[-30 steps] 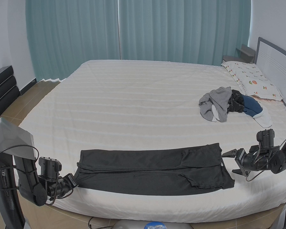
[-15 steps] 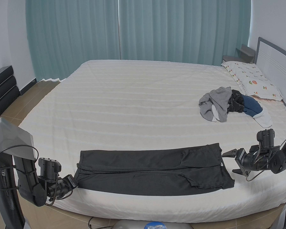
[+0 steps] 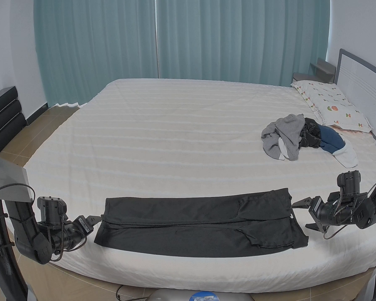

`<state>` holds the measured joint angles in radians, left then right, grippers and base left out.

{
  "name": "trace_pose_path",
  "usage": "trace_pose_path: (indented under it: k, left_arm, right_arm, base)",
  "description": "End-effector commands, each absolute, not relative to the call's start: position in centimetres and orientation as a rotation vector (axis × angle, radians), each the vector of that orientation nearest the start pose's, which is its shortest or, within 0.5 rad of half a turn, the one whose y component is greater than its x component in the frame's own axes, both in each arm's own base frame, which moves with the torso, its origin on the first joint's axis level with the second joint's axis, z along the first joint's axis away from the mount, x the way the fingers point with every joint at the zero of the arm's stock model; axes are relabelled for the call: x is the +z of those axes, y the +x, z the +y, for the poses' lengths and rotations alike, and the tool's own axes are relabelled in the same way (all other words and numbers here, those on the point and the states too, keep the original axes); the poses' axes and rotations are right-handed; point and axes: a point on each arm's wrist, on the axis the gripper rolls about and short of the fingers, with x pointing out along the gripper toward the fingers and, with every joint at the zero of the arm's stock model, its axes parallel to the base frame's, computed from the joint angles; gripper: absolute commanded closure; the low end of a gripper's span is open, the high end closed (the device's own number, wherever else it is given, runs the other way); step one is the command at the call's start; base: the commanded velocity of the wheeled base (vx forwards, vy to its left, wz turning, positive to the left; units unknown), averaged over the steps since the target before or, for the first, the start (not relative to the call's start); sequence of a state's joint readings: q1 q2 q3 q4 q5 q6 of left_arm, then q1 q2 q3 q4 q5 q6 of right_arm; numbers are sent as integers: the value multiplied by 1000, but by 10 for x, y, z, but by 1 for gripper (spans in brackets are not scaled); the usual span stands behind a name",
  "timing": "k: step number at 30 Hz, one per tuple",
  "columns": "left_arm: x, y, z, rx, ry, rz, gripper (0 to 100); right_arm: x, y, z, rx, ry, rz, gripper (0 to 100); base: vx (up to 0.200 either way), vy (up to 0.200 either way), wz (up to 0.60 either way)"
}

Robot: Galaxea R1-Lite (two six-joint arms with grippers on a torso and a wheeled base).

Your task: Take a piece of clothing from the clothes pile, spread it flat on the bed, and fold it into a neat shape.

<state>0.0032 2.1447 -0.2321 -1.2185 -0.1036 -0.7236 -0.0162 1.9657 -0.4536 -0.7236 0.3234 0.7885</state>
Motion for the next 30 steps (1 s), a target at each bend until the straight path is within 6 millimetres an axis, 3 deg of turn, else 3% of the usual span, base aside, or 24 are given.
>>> trace_pose_path:
  k: [1,10,11,18,30]
  left_arm:
    - [11,263,1,125,-748,626,0]
    - [-2,306,-7,67,-739,630,0]
    - [-4,317,-11,22,-735,641,0]
    - [-17,340,-30,-97,-660,661,0]
    - [-28,330,-30,-56,-524,681,0]
  right_arm:
    - [34,273,3,-29,878,866,0]
    - [32,271,4,-31,877,878,0]
    - [32,271,4,-31,877,878,0]
    - [30,269,5,-31,875,889,0]
    - [29,267,15,-6,857,912,0]
  base:
    - [0,0,0]
    - [0,0,0]
    - [0,0,0]
    - [0,0,0]
    - [0,0,0]
